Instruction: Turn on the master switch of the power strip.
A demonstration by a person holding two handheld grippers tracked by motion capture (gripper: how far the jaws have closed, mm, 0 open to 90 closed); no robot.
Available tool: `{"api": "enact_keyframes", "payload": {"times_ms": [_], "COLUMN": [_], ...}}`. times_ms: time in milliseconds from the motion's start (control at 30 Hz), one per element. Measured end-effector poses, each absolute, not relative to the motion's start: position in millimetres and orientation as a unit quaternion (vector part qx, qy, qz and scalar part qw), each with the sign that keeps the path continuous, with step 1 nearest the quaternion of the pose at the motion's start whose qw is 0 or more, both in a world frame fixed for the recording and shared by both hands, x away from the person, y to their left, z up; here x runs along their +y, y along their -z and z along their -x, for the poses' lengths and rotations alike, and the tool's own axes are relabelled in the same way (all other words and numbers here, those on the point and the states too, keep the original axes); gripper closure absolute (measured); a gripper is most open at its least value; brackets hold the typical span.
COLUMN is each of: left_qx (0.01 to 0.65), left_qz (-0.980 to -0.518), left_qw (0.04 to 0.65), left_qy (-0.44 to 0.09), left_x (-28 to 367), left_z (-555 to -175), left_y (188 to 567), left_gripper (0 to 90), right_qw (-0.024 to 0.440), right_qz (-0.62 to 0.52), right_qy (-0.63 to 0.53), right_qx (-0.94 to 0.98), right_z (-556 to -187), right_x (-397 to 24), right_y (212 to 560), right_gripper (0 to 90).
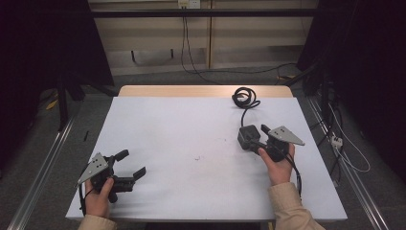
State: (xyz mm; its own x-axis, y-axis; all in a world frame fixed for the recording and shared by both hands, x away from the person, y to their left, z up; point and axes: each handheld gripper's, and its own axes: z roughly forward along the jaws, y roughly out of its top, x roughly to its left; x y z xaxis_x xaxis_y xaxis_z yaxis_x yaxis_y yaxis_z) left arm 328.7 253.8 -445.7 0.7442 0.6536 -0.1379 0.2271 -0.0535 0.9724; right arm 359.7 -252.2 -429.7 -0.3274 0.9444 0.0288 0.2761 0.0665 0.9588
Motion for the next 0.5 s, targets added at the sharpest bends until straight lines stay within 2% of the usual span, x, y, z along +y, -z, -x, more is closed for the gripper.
{"api": "enact_keyframes", "payload": {"times_ms": [500], "left_qx": [0.315], "left_qz": [-0.702], "left_qw": [0.615], "left_qy": [-0.173], "left_x": [254.1], "left_z": [-328.2], "left_y": [445.7], "left_gripper": [2.3], "right_qw": [0.339], "right_qz": [-0.465], "right_qy": [-0.49], "right_qx": [0.655], "right_z": [-363.2], "right_x": [-250.2], "right_y": [428.2], "right_gripper": [38.4]}}
